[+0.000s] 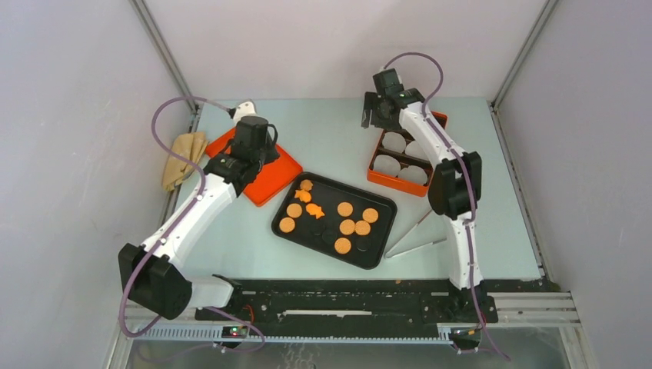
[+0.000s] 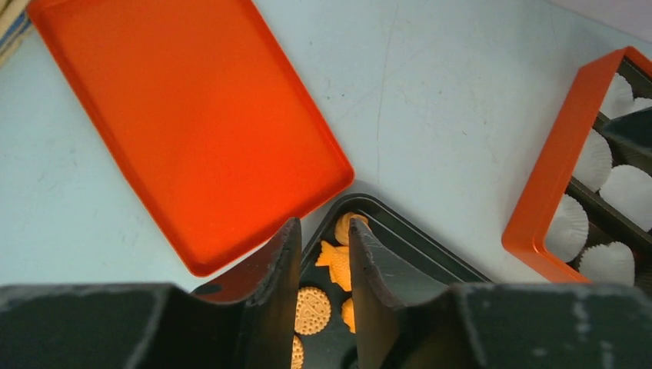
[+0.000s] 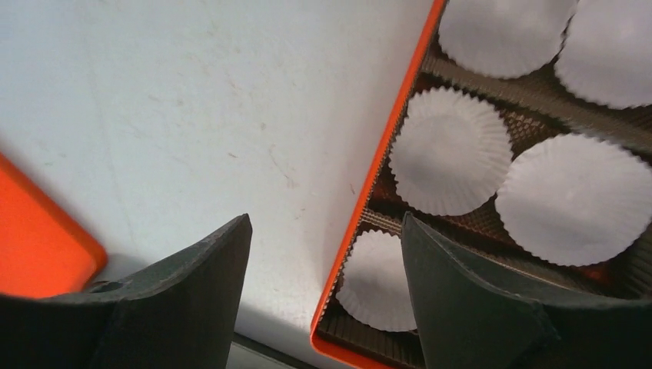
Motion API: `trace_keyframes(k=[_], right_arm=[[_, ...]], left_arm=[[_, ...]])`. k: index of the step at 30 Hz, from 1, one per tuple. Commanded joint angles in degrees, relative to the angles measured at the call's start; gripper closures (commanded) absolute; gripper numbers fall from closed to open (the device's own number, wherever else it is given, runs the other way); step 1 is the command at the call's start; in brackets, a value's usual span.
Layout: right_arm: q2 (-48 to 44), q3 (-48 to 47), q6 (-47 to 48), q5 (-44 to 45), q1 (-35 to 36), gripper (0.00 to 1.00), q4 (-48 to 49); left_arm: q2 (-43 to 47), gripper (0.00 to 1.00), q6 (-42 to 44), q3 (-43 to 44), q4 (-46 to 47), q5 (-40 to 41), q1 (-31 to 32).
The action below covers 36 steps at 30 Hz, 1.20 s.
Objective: Pack the cookies
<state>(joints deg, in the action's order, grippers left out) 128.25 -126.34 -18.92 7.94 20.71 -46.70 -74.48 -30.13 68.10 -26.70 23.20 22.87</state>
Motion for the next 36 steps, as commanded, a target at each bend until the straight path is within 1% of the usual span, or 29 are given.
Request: trace_keyframes(k=[1, 4, 7, 9, 10, 13, 17, 20, 22, 25, 28, 36], right_arm=[[3.0, -0.7, -2.6, -2.0, -0.7, 0.22, -4.9], [2.4, 3.3, -3.6, -3.2, -1.0, 0.23, -1.9], [3.6, 3.2, -3.7, -3.0, -1.4, 0.25, -1.9], [4.6, 2.8, -3.6, -3.2, -1.9, 0.29, -1.9], [5.1, 2.6, -3.6, -3.7, -2.2, 0.33, -1.8], [7.5, 0.7, -3.7, -5.1, -2.3, 0.41, -2.1], [11.9, -4.1, -3.6, -7.0, -2.0, 0.46, -4.5], [13.9, -5.9, -3.4, -7.3, -1.3, 0.49, -5.2], [13.9, -5.4, -3.2, -7.3, -0.7, 0.55, -4.6], [13.5, -5.5, -2.9, -8.5, 0.4, 0.69, -3.9], [12.8, -6.5, -1.7, -9.3, 2.5, 0.7, -3.4], [13.6, -13.1, 2.9, -13.1, 8.1, 0.71, -4.9]], left_arm=[[1.5, 0.68, -2.5, -2.0, 0.7, -3.1, 0.1], [2.2, 0.74, -2.4, -3.6, 0.8, -2.5, 0.1], [2.2, 0.76, -2.5, -4.4, 0.8, -2.7, 0.1], [2.1, 0.76, -2.6, -4.7, 0.8, -3.1, 0.1], [2.1, 0.76, -2.6, -4.8, 0.8, -3.2, 0.1], [2.1, 0.76, -2.4, -5.1, 1.1, -3.2, 0.1], [2.0, 0.76, -2.2, -5.4, 1.1, -3.2, 0.1], [2.2, 0.76, -2.0, -5.7, 1.0, -3.2, 0.1], [2.2, 0.76, -1.9, -5.8, 1.1, -3.3, 0.1], [2.0, 0.76, -1.7, -5.7, 1.3, -3.5, 0.1], [1.7, 0.76, -1.6, -5.6, 1.3, -3.9, 0.1], [1.1, 0.76, -1.6, -5.5, 1.6, -4.4, 0.1]])
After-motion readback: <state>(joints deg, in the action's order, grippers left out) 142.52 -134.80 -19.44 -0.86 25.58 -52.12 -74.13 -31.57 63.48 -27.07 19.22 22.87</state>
